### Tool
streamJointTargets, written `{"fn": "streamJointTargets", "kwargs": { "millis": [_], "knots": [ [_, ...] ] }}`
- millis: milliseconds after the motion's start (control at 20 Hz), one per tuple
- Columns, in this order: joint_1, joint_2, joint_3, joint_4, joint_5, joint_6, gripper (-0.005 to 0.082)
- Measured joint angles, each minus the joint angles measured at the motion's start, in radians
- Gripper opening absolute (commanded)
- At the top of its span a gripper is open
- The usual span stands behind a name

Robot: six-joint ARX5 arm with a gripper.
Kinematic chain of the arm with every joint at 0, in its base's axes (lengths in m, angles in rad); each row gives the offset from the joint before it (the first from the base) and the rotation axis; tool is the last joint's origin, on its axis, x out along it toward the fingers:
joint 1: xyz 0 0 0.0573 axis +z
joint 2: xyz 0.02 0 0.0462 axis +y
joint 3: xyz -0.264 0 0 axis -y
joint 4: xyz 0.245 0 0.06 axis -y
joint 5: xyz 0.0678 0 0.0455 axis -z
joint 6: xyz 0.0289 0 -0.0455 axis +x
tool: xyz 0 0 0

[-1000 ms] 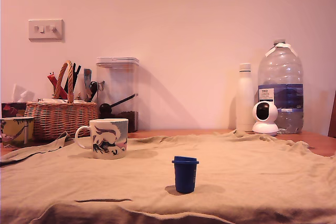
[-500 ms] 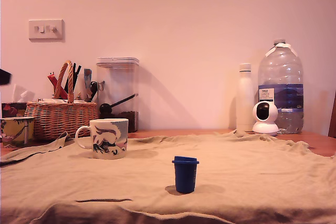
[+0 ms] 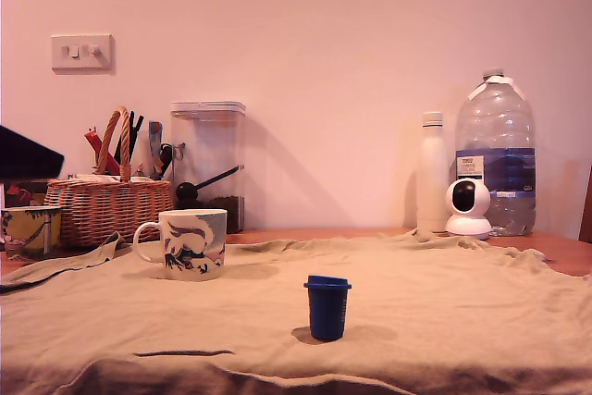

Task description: Pick up the coffee capsules on the table and drop them inside the coffee cup

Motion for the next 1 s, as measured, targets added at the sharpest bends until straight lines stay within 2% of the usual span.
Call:
{"fn": "streamJointTargets", "kwargs": {
  "millis": [150,300,350,400,500,550,600,1000],
  "knots": [
    [-0.050,0.029,0.000,0.004,-0.009,0.017,-0.0016],
    [-0.063,0.030,0.000,0.006,-0.017,0.023,-0.0008],
    [-0.063,0.030,0.000,0.008,-0.025,0.023,0.0028],
    [-0.063,0.030,0.000,0.010,-0.030,0.023,0.0147],
    [-0.063,0.030,0.000,0.032,-0.043,0.022,0.0515],
    [-0.063,0.030,0.000,0.060,-0.045,0.014,0.0627],
    [-0.063,0.030,0.000,0.086,-0.048,0.012,0.0658],
    [-0.063,0.119,0.001,0.166,-0.053,0.020,0.0657]
  ]
}}
